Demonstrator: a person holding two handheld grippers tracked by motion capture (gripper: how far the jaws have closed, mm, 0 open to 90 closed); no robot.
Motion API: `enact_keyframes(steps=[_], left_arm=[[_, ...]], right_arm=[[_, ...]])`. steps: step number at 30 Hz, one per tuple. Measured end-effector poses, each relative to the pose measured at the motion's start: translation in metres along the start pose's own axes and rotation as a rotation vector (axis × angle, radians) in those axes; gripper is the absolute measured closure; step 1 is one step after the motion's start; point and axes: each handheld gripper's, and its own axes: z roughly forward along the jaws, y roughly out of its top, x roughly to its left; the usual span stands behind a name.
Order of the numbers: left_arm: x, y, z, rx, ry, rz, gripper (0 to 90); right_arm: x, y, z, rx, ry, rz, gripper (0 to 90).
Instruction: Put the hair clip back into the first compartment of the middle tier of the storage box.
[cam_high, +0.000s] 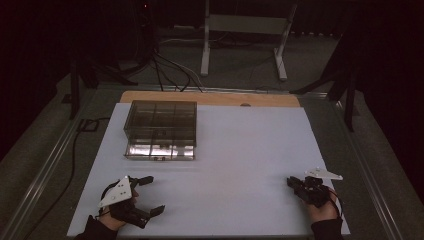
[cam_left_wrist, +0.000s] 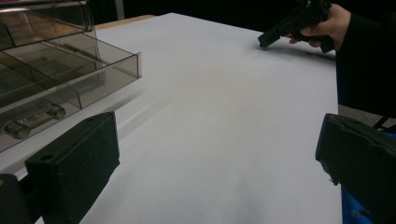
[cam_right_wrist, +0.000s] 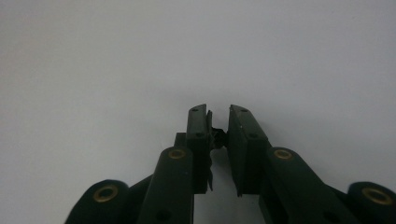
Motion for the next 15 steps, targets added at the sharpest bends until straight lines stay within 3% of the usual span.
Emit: enact_keyframes(steps=[15], left_arm=[[0.0000,0.0000,0.0004,-0.002,0.000,-0.002,0.7]], right_arm=[[0.0038,0.0034,-0.0063,-0.008,0.004,0.002,79.4]])
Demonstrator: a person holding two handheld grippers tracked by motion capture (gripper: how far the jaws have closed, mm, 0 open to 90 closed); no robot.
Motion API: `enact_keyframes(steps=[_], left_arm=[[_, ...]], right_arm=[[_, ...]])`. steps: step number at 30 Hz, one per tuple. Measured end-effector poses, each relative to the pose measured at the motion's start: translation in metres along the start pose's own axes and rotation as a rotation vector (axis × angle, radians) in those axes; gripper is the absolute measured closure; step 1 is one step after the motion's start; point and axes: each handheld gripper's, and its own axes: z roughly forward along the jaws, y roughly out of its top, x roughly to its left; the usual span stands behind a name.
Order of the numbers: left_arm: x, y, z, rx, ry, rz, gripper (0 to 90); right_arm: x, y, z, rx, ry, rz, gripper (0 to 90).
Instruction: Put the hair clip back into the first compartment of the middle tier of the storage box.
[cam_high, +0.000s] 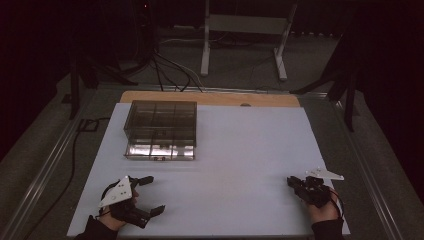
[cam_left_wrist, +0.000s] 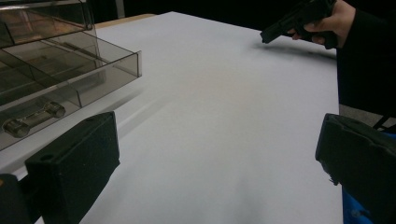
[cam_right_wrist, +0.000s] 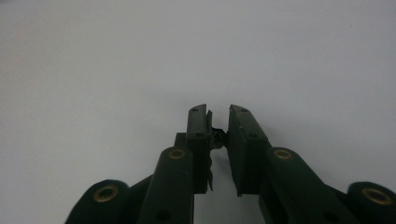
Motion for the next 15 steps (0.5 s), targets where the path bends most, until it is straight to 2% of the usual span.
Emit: enact_keyframes(steps=[7,15], left_arm=[[0.000,0.000,0.001,0.002,-0.003,0.003,0.7],[0.000,0.000,0.002,0.002,-0.004,0.003,0.7]], right_arm=[[0.006,0.005,-0.003,0.004,0.017,-0.019,79.4],[0.020,0.014,-0.005,0.006,0.065,-0.049,79.4]])
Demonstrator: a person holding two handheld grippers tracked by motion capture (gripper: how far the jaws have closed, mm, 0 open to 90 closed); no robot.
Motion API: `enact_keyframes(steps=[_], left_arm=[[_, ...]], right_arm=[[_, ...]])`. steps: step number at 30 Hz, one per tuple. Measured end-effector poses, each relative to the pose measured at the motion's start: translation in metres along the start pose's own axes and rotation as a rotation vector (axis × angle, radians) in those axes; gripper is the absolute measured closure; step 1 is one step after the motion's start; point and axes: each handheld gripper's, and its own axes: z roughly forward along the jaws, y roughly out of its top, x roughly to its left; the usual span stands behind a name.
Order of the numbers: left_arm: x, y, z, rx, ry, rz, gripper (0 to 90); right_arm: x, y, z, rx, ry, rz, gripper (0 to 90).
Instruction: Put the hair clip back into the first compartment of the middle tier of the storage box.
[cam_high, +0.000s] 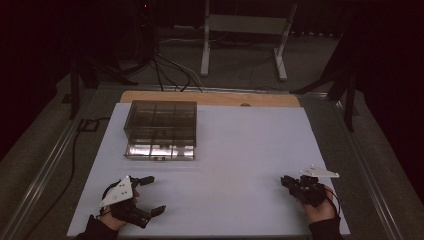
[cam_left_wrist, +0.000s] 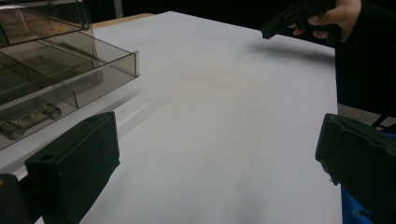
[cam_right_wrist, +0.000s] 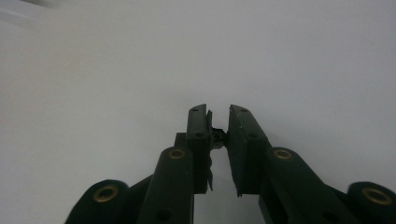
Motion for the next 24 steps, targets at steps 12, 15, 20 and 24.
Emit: enact_keyframes(steps=[12,15,20,24], left_arm=[[0.000,0.001,0.000,-0.006,-0.004,-0.004,0.7],[0.000,0.001,0.000,-0.005,-0.005,-0.001,0.7],[0.000,0.001,0.000,-0.005,-0.004,0.001,0.7],[0.000,0.001,0.000,-0.004,-0.003,0.001,0.7]], right_arm=[[0.017,0.020,0.008,-0.008,0.057,-0.052,79.4],[0.021,0.024,0.011,-0.011,0.067,-0.063,79.3],[0.029,0.032,0.018,-0.006,0.089,-0.085,79.3],[0.036,0.038,0.023,0.001,0.110,-0.102,79.3]])
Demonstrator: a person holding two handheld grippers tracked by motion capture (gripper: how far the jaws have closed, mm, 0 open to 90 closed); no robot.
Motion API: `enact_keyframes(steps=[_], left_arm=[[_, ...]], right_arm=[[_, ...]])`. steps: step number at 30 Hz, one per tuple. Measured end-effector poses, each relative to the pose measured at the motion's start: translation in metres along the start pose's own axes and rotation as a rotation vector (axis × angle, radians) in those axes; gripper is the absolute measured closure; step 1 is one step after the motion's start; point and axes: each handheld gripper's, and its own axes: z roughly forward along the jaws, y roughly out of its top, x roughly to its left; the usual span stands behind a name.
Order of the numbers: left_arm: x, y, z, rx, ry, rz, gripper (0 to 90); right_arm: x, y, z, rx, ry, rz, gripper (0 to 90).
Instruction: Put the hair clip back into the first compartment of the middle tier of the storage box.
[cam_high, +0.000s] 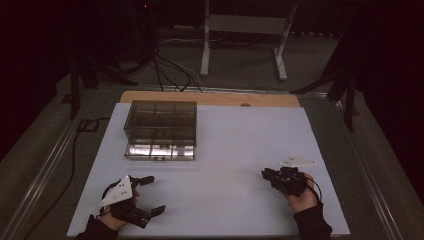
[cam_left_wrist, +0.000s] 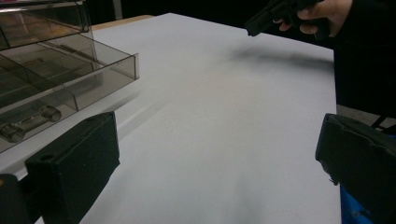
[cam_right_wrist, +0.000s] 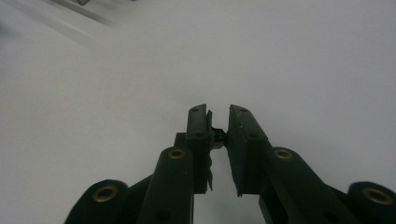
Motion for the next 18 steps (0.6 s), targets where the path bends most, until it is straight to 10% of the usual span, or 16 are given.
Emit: enact_keyframes(steps=[18], left_arm=[[-0.001,0.000,0.001,0.004,-0.001,0.007,0.7]], right_arm=[[0.025,0.031,0.023,-0.007,0.075,-0.064,79.3]])
